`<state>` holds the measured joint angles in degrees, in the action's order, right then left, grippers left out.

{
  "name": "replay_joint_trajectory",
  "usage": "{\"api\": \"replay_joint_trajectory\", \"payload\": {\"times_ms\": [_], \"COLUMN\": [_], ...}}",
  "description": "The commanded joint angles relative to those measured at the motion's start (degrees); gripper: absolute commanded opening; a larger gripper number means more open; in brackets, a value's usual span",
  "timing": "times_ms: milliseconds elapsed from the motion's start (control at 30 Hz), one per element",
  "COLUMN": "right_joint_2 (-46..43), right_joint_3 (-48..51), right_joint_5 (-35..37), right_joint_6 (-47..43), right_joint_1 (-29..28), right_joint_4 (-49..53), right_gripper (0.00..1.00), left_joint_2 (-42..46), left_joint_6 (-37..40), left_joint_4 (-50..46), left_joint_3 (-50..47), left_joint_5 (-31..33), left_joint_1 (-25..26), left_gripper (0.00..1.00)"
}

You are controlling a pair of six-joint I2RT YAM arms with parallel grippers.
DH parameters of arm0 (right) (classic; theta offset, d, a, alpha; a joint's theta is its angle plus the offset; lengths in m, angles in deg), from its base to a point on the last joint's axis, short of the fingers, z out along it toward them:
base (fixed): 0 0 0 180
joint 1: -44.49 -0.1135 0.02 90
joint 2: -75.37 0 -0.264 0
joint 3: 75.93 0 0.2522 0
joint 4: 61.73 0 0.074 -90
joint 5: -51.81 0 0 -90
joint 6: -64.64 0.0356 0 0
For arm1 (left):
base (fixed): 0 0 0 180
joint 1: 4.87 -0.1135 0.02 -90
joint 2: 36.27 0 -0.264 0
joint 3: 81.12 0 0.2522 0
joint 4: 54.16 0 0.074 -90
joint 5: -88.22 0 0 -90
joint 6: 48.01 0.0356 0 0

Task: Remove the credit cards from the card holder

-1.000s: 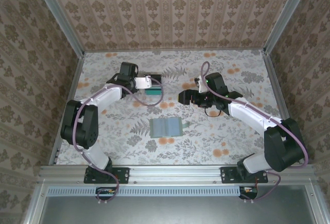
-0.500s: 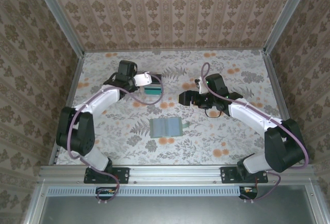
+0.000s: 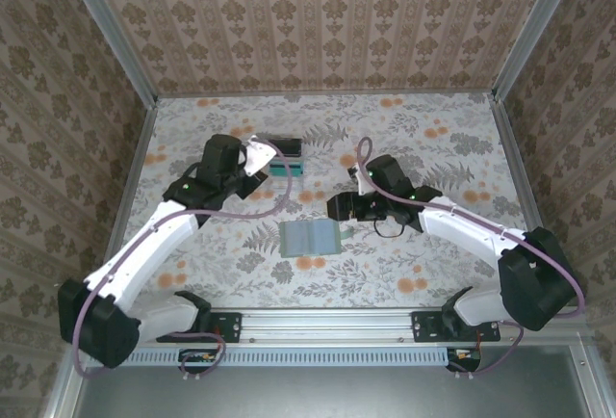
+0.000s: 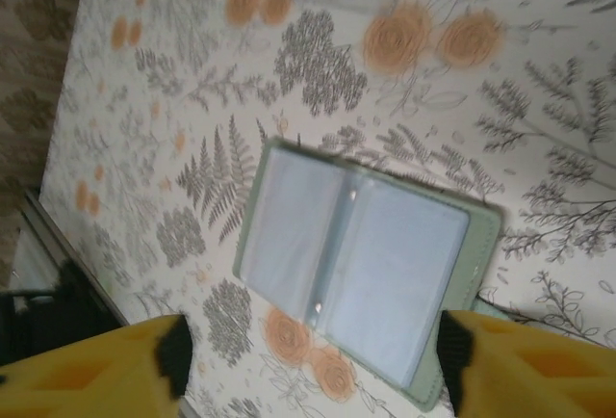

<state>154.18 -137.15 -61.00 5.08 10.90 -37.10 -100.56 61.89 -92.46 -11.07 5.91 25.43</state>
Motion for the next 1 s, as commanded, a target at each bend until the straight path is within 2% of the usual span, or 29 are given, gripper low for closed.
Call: {"api": "replay_joint_trajectory", "payload": {"times_ms": [0, 100, 233, 300, 400, 600, 800, 967], "right_joint_2": [1.3, 3.8, 6.6, 7.8, 8.9, 11.0, 13.3, 14.1], "right_joint_3": [1.2, 2.3, 3.3, 3.8, 4.0, 4.3, 3.9, 3.9], "right_joint_5": [5.2, 7.8, 10.8, 12.0, 13.2, 14.2, 14.1, 13.9], "right_joint_6": [-0.1, 0.7, 2.4, 3.2, 3.8, 3.8, 3.8, 3.9], "right_joint_1": [-3.0, -5.6, -7.4, -7.6, -7.9, -8.1, -8.3, -8.3], "right_joint_4": [1.5, 0.6, 0.0, -0.2, -0.3, -0.9, -1.7, -2.0], "right_gripper": [0.57, 0.48, 0.35, 0.31, 0.3, 0.3, 0.26, 0.25], "left_joint_2": [3.5, 5.2, 7.8, 8.3, 8.0, 4.8, -2.4, -7.0], "left_joint_6": [-27.8, -40.9, -55.0, -60.5, -65.8, -72.7, -73.7, -72.8], "left_joint_4": [-8.4, -10.5, -1.1, 4.5, 8.5, 17.8, 23.6, 23.2], "left_joint_3": [-1.1, -4.2, -14.3, -19.5, -23.6, -29.0, -29.2, -27.8], "left_joint_5": [-1.5, -6.8, -17.7, -19.4, -19.8, -22.9, -26.8, -27.6], "left_joint_1": [-0.1, -0.2, 0.6, 1.7, 3.4, 5.6, 6.8, 7.5], "left_gripper": [0.52, 0.52, 0.5, 0.48, 0.46, 0.43, 0.42, 0.4]}}
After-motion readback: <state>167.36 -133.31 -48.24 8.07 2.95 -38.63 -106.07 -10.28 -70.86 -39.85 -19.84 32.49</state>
